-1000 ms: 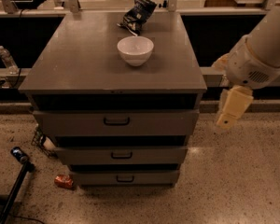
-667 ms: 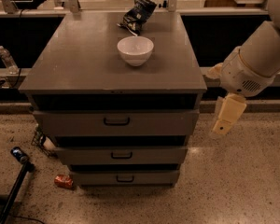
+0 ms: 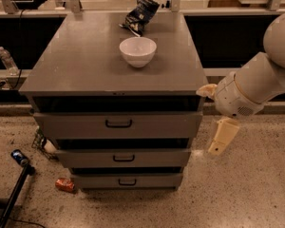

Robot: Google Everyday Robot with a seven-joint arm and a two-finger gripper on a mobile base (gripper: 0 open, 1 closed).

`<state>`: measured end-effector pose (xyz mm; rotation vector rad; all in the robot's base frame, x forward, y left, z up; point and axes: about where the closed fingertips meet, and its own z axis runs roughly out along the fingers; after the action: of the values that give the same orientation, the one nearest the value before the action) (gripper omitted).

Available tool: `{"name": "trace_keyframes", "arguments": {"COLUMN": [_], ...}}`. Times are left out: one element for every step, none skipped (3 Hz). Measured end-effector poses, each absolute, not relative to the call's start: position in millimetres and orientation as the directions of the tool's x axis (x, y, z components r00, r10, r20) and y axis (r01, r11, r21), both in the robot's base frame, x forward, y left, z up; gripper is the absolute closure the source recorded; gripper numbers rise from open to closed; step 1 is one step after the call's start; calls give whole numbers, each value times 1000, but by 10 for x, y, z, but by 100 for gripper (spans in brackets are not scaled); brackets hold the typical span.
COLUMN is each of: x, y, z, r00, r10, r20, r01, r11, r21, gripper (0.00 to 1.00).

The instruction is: Open top drawer

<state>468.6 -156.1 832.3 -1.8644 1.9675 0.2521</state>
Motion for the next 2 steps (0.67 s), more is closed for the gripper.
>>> {"name": "trace_keyframes", "arguments": {"x": [4709,4709], "y": [-1446,-1446], "z": [8287,8287], "r00": [14,14], "r10": [-921,-921], "r20": [-390,-390], "r01": [-991,-991], "r11": [40,40], "r21": [-130,-130], "gripper": [0,0]}}
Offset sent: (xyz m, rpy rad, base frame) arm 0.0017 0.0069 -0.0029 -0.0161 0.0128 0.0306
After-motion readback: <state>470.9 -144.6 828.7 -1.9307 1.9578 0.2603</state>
